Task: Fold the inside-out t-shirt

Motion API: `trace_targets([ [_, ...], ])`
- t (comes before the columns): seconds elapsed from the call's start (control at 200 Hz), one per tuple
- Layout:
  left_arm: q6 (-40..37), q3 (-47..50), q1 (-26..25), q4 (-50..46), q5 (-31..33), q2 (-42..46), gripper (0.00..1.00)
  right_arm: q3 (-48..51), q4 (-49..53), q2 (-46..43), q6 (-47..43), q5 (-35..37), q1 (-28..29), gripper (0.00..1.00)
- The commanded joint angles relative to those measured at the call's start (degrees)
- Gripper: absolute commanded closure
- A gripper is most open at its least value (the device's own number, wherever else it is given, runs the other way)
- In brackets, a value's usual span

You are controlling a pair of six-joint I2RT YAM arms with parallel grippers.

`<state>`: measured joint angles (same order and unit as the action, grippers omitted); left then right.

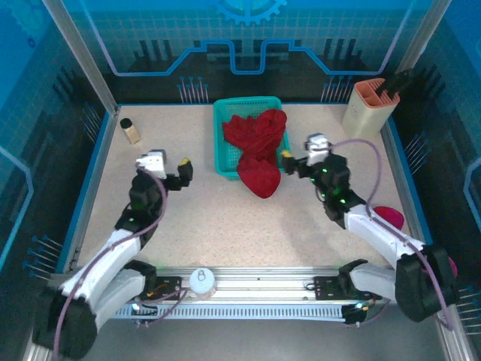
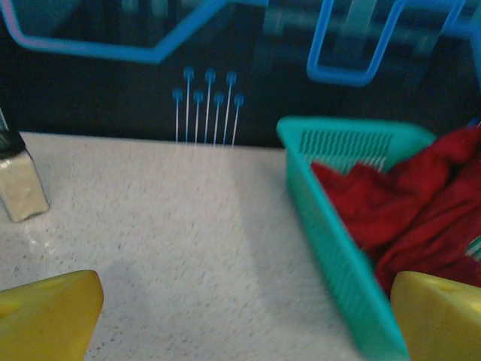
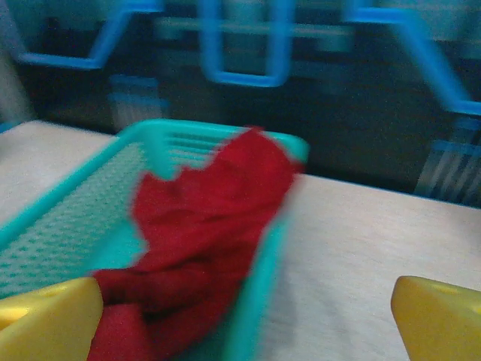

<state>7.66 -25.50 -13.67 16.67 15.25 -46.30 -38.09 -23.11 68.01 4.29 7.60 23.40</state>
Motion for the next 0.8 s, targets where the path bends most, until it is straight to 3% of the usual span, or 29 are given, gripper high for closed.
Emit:
trace_targets([
  [0.0,9.31,-2.06,-0.30,-19.63,-2.78,6.46,0.01,-12.80,19.15,9.95,3.52,-4.12,5.25,0.00],
  [0.11,11.29,-5.25,-0.48,-26.16,-9.18,6.87,0.01,-27.69,28.13,23.21,5.75,3.89,9.66,0.00],
  [0.265,16.61,-11.32,-0.61,-34.27,-15.42,0.55,0.01,-44.91,42.04,39.07,14.99,17.63,10.92,0.00],
  [0.52,20.31,-16.37,-0.96,-36.98,-25.27,-6.11,0.01,-65.31,56.37,58.60,19.16,21.84,10.12,0.02],
  [0.57,21.06,-17.05,-1.09,-36.81,-26.03,-6.78,0.01,-65.81,55.15,59.06,18.29,18.44,9.34,0.18],
  [0.62,22.10,-17.71,-1.17,-36.63,-27.47,-7.56,0.01,-65.40,53.46,58.27,17.35,13.16,8.36,0.42],
  [0.65,22.60,-18.34,-1.18,-36.53,-28.83,-8.07,0.01,-64.93,52.74,57.40,17.39,11.13,7.73,0.64],
  [0.655,22.63,-18.44,-1.22,-36.53,-29.03,-8.17,0.01,-64.71,52.27,56.95,17.30,10.12,7.54,0.73],
  [0.66,22.73,-18.53,-1.20,-36.49,-29.30,-8.27,0.01,-64.71,52.27,56.95,17.30,10.12,7.54,0.73],
  [0.695,23.20,-19.31,-1.18,-36.75,-30.54,-8.89,0.01,-63.39,49.92,55.08,16.08,6.11,6.88,0.98],
  [0.796,24.07,-21.47,-1.18,-38.05,-32.61,-10.33,0.01,-59.21,42.24,47.24,13.16,-4.68,5.25,1.00],
])
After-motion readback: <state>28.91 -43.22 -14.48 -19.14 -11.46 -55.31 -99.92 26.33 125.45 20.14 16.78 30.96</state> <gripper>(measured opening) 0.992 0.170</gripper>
